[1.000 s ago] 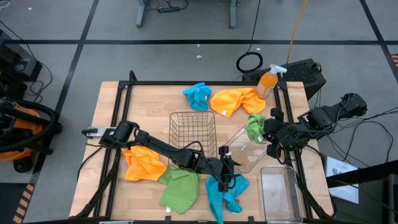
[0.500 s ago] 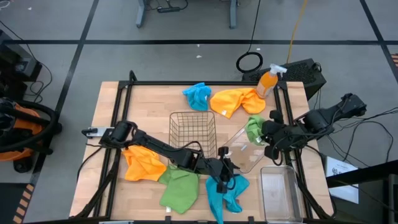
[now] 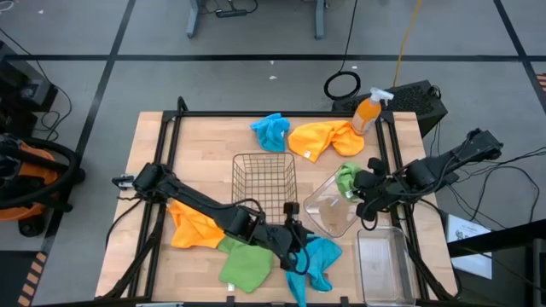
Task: Sort microfiber towel by color & place in baskets
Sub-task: Put the top green towel into the top transparent bin, then adjust the top transparent bin
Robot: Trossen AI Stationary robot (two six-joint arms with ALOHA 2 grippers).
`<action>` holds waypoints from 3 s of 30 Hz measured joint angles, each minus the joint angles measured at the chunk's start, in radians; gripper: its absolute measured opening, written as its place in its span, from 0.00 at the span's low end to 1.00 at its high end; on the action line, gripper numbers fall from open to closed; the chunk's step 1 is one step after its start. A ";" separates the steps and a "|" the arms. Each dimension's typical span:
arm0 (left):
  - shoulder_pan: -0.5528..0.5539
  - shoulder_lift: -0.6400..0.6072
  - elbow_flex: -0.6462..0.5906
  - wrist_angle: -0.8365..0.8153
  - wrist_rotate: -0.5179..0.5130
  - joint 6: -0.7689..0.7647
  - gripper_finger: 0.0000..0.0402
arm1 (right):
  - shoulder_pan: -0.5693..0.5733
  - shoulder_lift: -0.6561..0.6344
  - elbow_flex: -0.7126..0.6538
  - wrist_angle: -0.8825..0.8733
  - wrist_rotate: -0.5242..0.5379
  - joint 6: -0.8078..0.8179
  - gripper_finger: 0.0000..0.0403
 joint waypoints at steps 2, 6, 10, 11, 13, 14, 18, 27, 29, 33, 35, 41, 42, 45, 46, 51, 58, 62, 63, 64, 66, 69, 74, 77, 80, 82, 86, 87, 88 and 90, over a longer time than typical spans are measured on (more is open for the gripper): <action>-0.004 0.000 0.000 -0.045 -0.043 -0.024 0.20 | 0.000 0.000 -0.011 0.017 0.018 0.009 0.04; -0.004 0.000 0.000 -0.141 -0.126 -0.094 0.20 | -0.002 0.008 -0.028 0.021 0.072 0.050 0.06; -0.008 0.000 0.000 -0.155 -0.137 -0.105 0.20 | -0.002 0.033 -0.059 0.029 0.080 0.044 0.06; -0.009 0.000 0.000 -0.155 -0.138 -0.105 0.20 | -0.002 0.042 -0.070 0.033 0.081 0.044 0.06; -0.010 0.000 0.000 -0.156 -0.138 -0.105 0.20 | -0.002 0.063 -0.089 0.036 0.081 0.048 0.06; -0.011 0.000 0.000 -0.156 -0.138 -0.105 0.20 | -0.002 0.073 -0.096 0.037 0.083 0.055 0.06; -0.010 0.000 0.000 -0.155 -0.138 -0.104 0.20 | -0.002 0.115 -0.106 0.038 0.083 0.089 0.06; -0.011 0.000 0.000 -0.155 -0.138 -0.104 0.20 | -0.002 0.218 -0.106 0.049 0.105 0.110 0.06; -0.010 0.000 0.000 -0.155 -0.136 -0.104 0.20 | -0.003 0.241 -0.106 0.049 0.110 0.110 0.07; -0.010 0.000 0.000 -0.155 -0.134 -0.104 0.20 | -0.003 0.280 -0.106 0.052 0.121 0.117 0.11; -0.010 0.000 0.000 -0.155 -0.134 -0.104 0.20 | -0.003 0.296 -0.106 0.052 0.120 0.127 0.13; -0.010 0.000 0.000 -0.152 -0.132 -0.103 0.20 | -0.003 0.316 -0.106 0.060 0.106 0.130 0.25; -0.010 0.000 0.000 -0.150 -0.131 -0.103 0.20 | -0.003 0.316 -0.106 0.060 0.104 0.130 0.27; -0.010 0.000 0.000 -0.148 -0.130 -0.103 0.20 | -0.003 0.314 -0.106 0.060 0.096 0.129 0.34; -0.010 0.000 0.000 -0.148 -0.130 -0.103 0.20 | -0.003 0.310 -0.106 0.060 0.088 0.125 0.37; -0.010 0.000 0.000 -0.148 -0.130 -0.103 0.20 | -0.002 0.303 -0.095 0.044 0.073 0.096 0.47; -0.010 0.000 0.000 -0.148 -0.130 -0.103 0.20 | -0.003 0.303 -0.062 0.007 0.065 0.073 0.54; -0.010 0.000 0.000 -0.148 -0.130 -0.103 0.20 | -0.003 0.303 -0.033 0.005 0.024 0.048 0.56; -0.010 0.000 0.000 -0.148 -0.130 -0.103 0.20 | -0.002 0.303 -0.025 -0.005 0.024 0.043 0.57; -0.010 0.000 0.000 -0.148 -0.130 -0.103 0.20 | -0.002 0.303 -0.018 -0.020 0.021 0.041 0.58; -0.010 0.000 -0.003 -0.143 -0.129 -0.103 0.20 | -0.002 0.303 -0.006 -0.056 0.020 0.040 0.59; -0.010 0.000 -0.017 -0.139 -0.129 -0.104 0.20 | -0.002 0.301 0.016 -0.091 0.021 0.040 0.62; -0.010 0.000 -0.027 -0.138 -0.129 -0.105 0.20 | 0.006 0.276 0.086 -0.093 0.035 0.003 0.61; -0.010 0.000 -0.027 -0.126 -0.128 -0.104 0.20 | 0.035 0.245 0.125 -0.045 0.096 -0.060 0.56; -0.010 0.000 -0.027 -0.102 -0.112 -0.104 0.20 | 0.067 0.197 0.134 0.050 0.143 -0.155 0.51; -0.010 0.000 -0.027 -0.085 -0.086 -0.103 0.20 | 0.087 0.162 0.134 0.103 0.160 -0.194 0.47; -0.010 0.000 -0.027 -0.069 -0.044 -0.103 0.20 | 0.128 0.112 0.134 0.128 0.160 -0.207 0.39; -0.011 0.000 -0.027 -0.068 -0.043 -0.103 0.20 | 0.141 0.105 0.134 0.128 0.160 -0.202 0.37; -0.011 0.000 -0.027 -0.068 -0.042 -0.102 0.20 | 0.155 0.098 0.134 0.127 0.160 -0.195 0.35; -0.012 0.000 -0.027 -0.063 -0.042 -0.096 0.20 | 0.185 0.095 0.134 0.119 0.158 -0.177 0.32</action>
